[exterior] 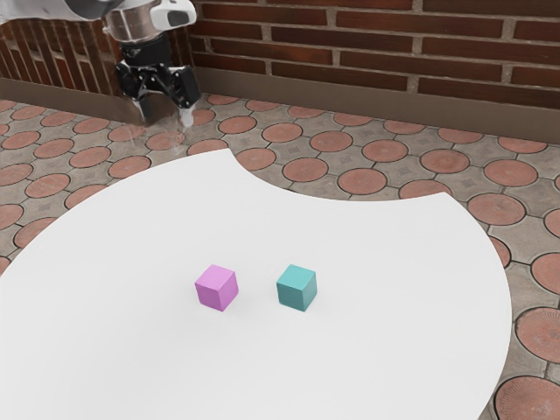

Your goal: Pick up the blue block with one arm, and put the blue block on the pink block with one arm

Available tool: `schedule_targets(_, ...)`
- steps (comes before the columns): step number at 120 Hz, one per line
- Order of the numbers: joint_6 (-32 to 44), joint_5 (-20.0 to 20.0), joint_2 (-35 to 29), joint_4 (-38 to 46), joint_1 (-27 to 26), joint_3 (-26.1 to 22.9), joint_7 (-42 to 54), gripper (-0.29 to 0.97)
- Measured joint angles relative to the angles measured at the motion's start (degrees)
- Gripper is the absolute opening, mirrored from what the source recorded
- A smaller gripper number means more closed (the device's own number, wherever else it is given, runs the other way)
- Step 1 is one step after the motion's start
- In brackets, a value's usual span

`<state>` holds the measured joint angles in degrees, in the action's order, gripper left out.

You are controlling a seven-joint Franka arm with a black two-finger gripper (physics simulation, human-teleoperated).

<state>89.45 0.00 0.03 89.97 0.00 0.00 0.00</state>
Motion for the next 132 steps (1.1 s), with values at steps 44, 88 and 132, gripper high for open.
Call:
schedule_targets(44, -8.7, -3.1, 10.7, -20.5, 5.4, 0.0, 1.7, 0.68)
schedule_targets(88, -13.5, -3.3, 10.8, -32.0, -3.0, -0.1, 0.3, 0.68)
schedule_targets(132, -6.7, 0.6, 20.3, -30.4, -14.6, 0.2, -1.8, 0.68)
